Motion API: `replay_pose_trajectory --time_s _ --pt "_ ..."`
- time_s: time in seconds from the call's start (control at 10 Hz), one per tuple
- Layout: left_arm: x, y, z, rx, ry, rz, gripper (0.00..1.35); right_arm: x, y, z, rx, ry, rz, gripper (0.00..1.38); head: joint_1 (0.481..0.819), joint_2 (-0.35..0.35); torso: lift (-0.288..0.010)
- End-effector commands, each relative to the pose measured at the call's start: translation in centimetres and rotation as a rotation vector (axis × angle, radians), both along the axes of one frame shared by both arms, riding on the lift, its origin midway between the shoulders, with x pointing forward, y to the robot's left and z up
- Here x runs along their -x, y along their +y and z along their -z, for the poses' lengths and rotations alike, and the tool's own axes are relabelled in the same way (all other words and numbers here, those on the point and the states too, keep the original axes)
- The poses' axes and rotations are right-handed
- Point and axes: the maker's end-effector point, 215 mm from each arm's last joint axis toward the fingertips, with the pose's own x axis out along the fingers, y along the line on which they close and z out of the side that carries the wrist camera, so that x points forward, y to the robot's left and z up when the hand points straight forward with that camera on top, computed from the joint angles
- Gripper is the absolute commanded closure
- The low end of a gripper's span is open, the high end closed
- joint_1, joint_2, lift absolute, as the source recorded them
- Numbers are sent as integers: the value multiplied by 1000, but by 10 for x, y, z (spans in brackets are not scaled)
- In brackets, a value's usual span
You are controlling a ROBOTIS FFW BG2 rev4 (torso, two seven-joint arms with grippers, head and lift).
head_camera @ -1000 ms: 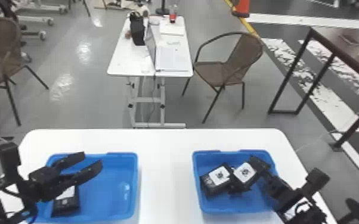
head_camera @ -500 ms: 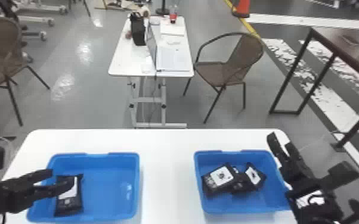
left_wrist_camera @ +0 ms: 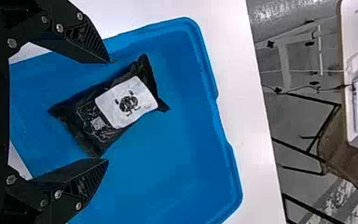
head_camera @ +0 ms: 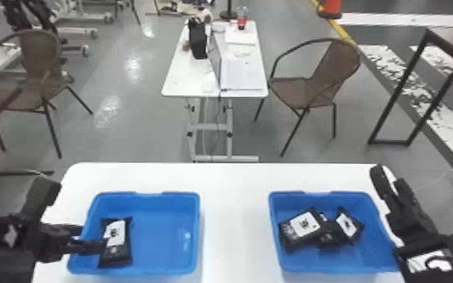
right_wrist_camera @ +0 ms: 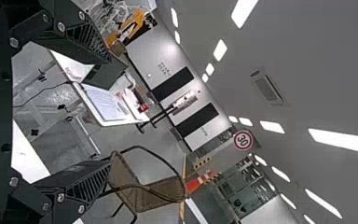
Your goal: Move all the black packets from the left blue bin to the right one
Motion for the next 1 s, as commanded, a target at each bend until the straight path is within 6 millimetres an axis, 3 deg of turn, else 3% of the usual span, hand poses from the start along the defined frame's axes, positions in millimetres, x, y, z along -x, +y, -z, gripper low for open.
replay_pose_trajectory --time_s 0.0,0.5,0.9 --pt "-5 -9 12 -4 23 34 306 3 3 6 -27 3 1 277 695 -18 0" --pt "-23 -29 40 -36 48 98 325 7 9 12 -51 0 -15 277 695 -34 0" --pt "-21 -35 63 -62 105 134 332 9 11 15 -64 -2 -19 277 695 -44 0"
